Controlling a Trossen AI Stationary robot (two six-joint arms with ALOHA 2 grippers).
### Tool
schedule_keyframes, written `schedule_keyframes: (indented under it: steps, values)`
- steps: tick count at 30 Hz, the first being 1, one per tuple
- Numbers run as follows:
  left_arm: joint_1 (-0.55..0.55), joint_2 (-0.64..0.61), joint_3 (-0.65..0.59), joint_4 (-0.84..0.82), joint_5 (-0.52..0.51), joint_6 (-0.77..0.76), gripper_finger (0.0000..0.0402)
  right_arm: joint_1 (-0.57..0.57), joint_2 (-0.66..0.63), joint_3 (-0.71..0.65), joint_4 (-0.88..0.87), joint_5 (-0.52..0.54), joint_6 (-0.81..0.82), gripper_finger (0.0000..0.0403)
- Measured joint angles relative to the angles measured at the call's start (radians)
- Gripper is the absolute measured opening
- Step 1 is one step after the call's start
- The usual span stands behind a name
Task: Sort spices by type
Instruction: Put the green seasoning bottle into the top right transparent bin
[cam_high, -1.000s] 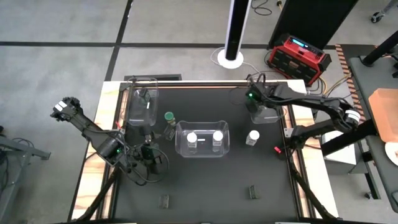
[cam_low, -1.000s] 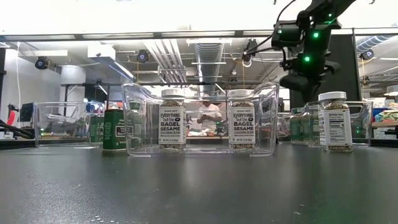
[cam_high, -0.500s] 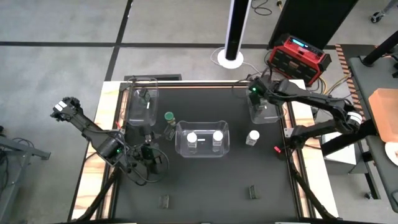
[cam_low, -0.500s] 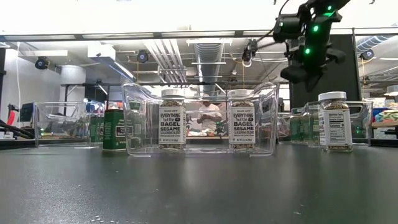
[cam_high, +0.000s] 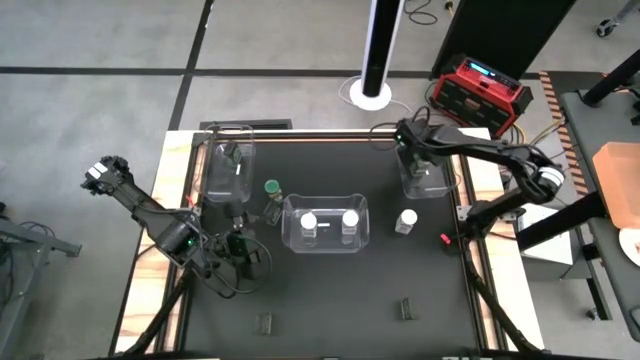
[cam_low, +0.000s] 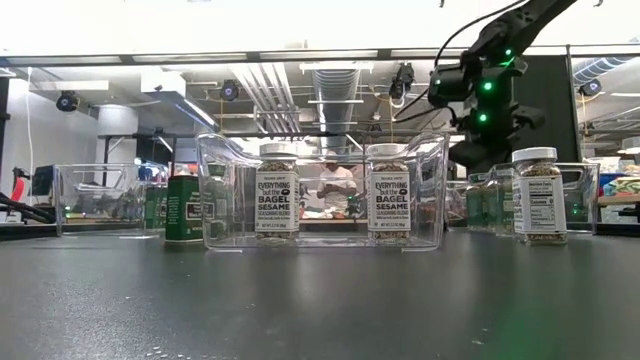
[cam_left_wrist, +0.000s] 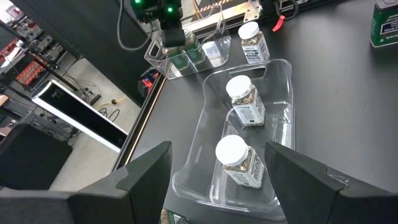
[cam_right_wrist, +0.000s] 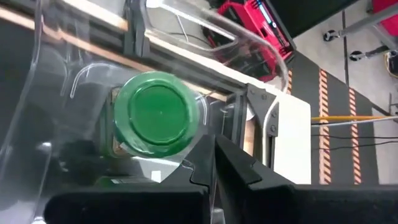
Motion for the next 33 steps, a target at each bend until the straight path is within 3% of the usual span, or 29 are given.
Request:
schedule_keyframes:
  steps: [25,33]
  values:
    - [0.0,0.0,0.0,0.0,0.0,-0.001,0.0241,0.001,0.004,-0.001,0.032,-0.049,-0.037,0.0009]
    - [0.0,0.0,0.0,0.0,0.0,-0.005,0.0241,0.001,-0.014,0.018,-0.125,-0.025,0.019,0.0009]
